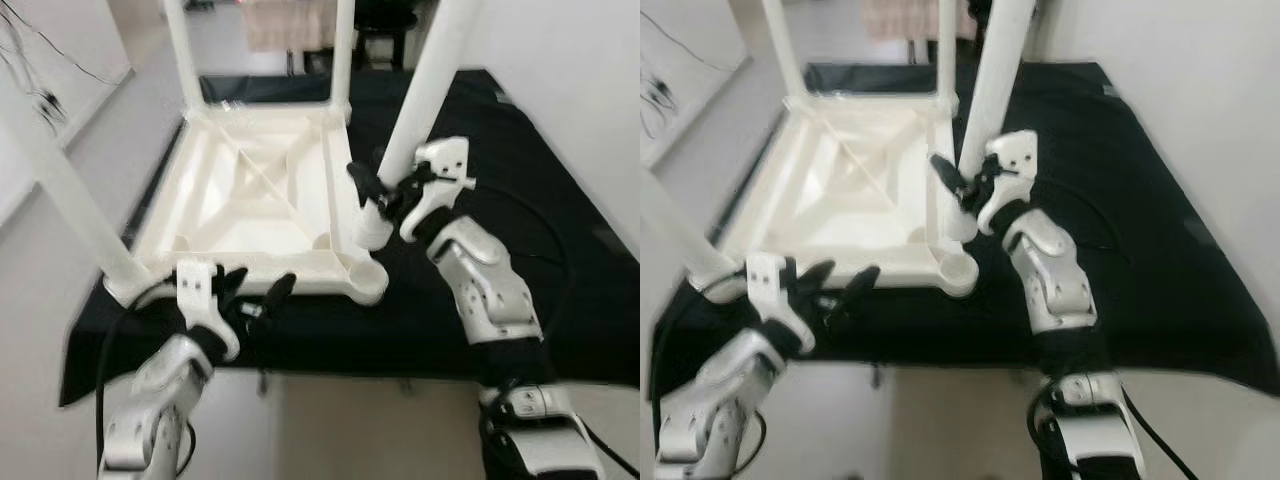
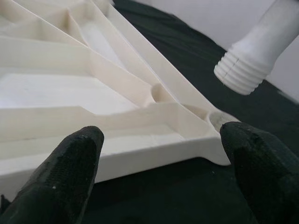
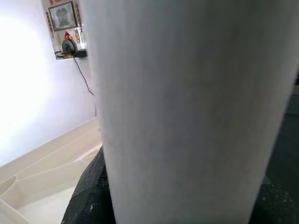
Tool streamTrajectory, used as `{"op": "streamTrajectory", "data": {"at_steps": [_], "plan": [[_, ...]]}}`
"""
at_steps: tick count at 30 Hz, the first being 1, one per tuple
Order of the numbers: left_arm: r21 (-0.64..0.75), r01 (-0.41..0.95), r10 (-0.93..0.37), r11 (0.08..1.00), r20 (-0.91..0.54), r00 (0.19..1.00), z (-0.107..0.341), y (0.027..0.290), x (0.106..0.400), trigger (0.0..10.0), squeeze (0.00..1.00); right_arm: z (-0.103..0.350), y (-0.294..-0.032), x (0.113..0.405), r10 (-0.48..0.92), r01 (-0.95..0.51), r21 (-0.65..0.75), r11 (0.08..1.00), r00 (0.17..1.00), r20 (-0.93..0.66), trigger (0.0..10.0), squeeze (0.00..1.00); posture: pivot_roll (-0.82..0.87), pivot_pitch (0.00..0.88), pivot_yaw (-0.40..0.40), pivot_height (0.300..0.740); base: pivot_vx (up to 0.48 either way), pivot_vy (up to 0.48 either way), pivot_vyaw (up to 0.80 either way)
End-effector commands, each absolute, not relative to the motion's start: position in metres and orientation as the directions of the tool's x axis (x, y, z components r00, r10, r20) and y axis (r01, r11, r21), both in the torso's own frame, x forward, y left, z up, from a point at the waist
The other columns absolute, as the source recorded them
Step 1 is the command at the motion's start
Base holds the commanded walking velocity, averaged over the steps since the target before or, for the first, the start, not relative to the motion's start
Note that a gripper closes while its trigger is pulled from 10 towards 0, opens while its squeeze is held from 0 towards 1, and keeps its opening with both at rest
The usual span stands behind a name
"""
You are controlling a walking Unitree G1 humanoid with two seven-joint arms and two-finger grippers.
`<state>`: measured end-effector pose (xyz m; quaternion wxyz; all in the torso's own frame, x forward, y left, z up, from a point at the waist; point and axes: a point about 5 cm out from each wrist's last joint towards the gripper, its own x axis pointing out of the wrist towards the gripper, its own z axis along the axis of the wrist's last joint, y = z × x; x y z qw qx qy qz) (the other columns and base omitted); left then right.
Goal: Building children table
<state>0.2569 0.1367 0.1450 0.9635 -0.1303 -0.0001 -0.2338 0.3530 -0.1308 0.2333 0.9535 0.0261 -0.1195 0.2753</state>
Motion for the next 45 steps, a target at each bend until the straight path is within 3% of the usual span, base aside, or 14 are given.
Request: {"op": "streamTrajectory", "data": {"at_steps": [1, 5, 8, 11, 15, 27, 43, 44, 45], "plan": [[-0.228, 0.458, -0.463, 0.859, 0.033, 0.886, 0.139, 0.137, 0.252, 10.0, 0.0, 0.235, -0.131, 0.349, 0.544, -0.56, -0.015, 0.829, 0.798, 0.259, 10.0, 0.0, 0.0, 0.094, -0.024, 0.74, 0.0, 0.0, 0.0], [-0.199, 0.513, -0.522, 0.835, 0.009, 0.853, 0.135, 0.133, 0.243, 10.0, 0.0, 0.234, -0.129, 0.344, 0.608, -0.622, -0.028, 0.782, 0.752, 0.254, 10.0, 0.0, 0.0, 0.098, -0.025, 0.74, 0.0, 0.0, 0.0], [-0.155, 0.566, -0.577, 0.81, -0.031, 0.816, 0.128, 0.131, 0.23, 10.0, 0.0, 0.232, -0.129, 0.337, 0.703, -0.718, -0.035, 0.695, 0.668, 0.246, 10.0, 0.0, 0.01, 0.107, -0.026, 0.74, 0.0, 0.0, 0.0], [-0.142, 0.572, -0.582, 0.808, -0.043, 0.812, 0.126, 0.132, 0.227, 10.0, 0.0, 0.231, -0.129, 0.336, 0.72, -0.737, -0.034, 0.675, 0.649, 0.246, 10.0, 0.0, 0.01, 0.112, -0.027, 0.74, 0.0, 0.0, 0.0], [-0.102, 0.544, -0.55, 0.833, -0.056, 0.833, 0.124, 0.14, 0.217, 10.0, 0.0, 0.232, -0.118, 0.334, 0.794, -0.807, -0.059, 0.588, 0.561, 0.232, 10.0, 0.0, 0.02, 0.139, -0.028, 0.74, 0.0, 0.0, 0.0], [-0.004, 0.424, -0.423, 0.906, -0.058, 0.904, 0.135, 0.166, 0.195, 10.0, 0.0, 0.242, -0.11, 0.351, 0.805, -0.819, -0.066, 0.57, 0.54, 0.246, 10.0, 0.0, 0.07, 0.246, -0.014, 0.74, 0.0, 0.0, 0.0], [-0.037, 0.405, -0.407, 0.913, -0.049, 0.912, 0.146, 0.167, 0.162, 10.0, 0.0, 0.258, -0.112, 0.368, 0.816, -0.814, -0.129, 0.566, 0.531, 0.229, 10.0, 0.0, 0.12, 0.348, -0.02, 0.74, 0.0, 0.0, 0.0], [-0.036, 0.406, -0.407, 0.913, -0.05, 0.912, 0.147, 0.167, 0.16, 10.0, 0.0, 0.258, -0.111, 0.368, 0.824, -0.821, -0.134, 0.554, 0.519, 0.229, 10.0, 0.0, 0.12, 0.348, -0.02, 0.74, 0.0, 0.0, 0.0], [-0.036, 0.406, -0.408, 0.913, -0.05, 0.912, 0.149, 0.166, 0.158, 10.0, 0.0, 0.26, -0.108, 0.364, 0.872, -0.866, -0.155, 0.475, 0.439, 0.219, 10.0, 0.0, 0.12, 0.358, -0.024, 0.74, 0.0, 0.0, 0.0]]}}
